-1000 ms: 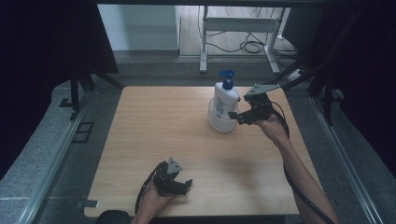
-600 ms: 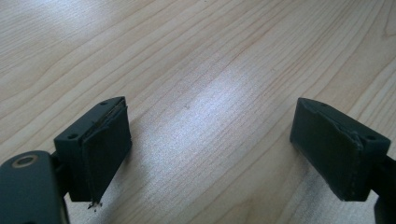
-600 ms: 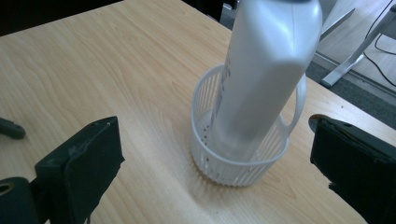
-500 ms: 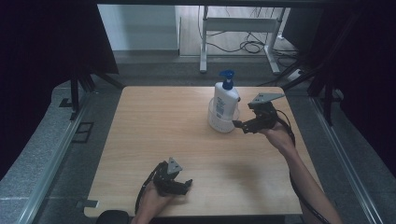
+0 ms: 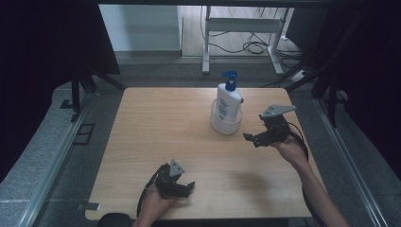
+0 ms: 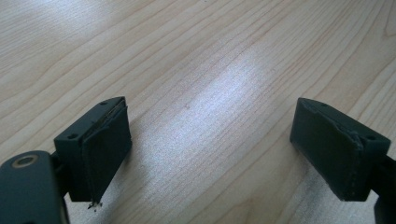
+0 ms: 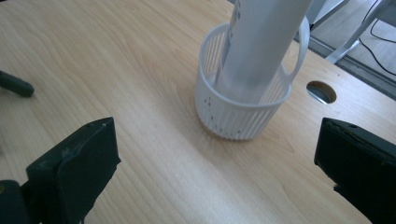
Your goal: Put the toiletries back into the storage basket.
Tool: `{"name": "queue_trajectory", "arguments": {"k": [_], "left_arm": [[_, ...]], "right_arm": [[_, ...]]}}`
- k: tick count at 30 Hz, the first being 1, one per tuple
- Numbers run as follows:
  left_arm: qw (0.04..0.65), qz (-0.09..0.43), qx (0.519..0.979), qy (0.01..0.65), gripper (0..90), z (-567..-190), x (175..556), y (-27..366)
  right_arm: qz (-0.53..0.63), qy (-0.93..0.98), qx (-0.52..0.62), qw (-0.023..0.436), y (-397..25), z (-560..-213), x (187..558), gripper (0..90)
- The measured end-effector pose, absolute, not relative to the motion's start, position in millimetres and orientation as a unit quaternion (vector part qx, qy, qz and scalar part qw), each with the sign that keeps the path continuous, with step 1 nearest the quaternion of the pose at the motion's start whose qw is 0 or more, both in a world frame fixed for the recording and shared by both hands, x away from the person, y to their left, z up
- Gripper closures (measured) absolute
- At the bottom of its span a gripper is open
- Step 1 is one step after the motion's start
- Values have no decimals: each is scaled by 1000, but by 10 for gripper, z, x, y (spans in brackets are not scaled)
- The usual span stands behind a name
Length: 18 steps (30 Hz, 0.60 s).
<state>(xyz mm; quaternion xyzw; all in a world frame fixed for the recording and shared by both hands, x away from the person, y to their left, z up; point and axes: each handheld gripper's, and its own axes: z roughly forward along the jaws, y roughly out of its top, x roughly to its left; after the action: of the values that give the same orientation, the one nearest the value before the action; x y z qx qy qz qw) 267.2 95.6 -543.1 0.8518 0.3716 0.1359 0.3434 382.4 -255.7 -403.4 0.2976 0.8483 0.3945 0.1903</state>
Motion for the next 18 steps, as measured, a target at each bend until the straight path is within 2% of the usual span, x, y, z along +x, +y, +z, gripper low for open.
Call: {"name": "queue_trajectory", "arguments": {"k": [18], "left_arm": [[343,137,852,370,117,-5431,2674,957]], "right_arm": [[381,853,307,182,-2766,-4310,3491,0]]}}
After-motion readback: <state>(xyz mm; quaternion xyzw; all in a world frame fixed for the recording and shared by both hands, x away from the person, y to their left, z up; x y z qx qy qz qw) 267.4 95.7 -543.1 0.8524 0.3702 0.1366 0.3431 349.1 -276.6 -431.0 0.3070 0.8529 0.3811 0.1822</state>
